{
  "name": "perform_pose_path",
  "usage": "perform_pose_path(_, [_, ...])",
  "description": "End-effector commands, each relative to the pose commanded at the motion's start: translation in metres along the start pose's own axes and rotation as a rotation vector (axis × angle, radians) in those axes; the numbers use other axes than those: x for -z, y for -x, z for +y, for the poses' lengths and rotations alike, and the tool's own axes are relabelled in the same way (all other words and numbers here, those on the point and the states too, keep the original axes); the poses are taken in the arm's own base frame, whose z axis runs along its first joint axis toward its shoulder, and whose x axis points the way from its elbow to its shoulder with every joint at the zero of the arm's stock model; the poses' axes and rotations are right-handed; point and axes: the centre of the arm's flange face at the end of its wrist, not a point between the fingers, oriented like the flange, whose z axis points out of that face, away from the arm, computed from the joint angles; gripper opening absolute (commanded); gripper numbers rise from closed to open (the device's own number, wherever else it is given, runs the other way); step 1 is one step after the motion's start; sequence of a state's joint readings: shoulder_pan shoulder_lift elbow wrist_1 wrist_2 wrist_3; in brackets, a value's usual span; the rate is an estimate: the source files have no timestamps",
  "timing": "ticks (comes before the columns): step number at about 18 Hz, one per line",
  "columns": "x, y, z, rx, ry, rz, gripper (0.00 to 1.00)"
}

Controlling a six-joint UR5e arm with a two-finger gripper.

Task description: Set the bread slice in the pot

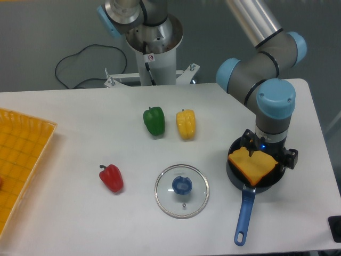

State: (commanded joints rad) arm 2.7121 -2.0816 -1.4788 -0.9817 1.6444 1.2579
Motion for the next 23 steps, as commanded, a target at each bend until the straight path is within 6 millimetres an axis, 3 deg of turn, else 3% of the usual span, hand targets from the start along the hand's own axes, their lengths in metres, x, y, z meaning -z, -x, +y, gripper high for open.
perform_pose_path(7, [-0.002, -0.002, -0.002, -0.005, -0.001, 0.005, 1.0])
perform_pose_path(11, [0.014, 0.006, -0.004, 0.004, -0.065, 0.004, 1.0])
perform_pose_path(13, [0.008, -0.003, -0.003, -0.017, -0.066, 0.022, 1.0])
perform_pose_path(23, [0.01, -0.008, -0.002, -0.042, -0.03, 0.015, 1.0])
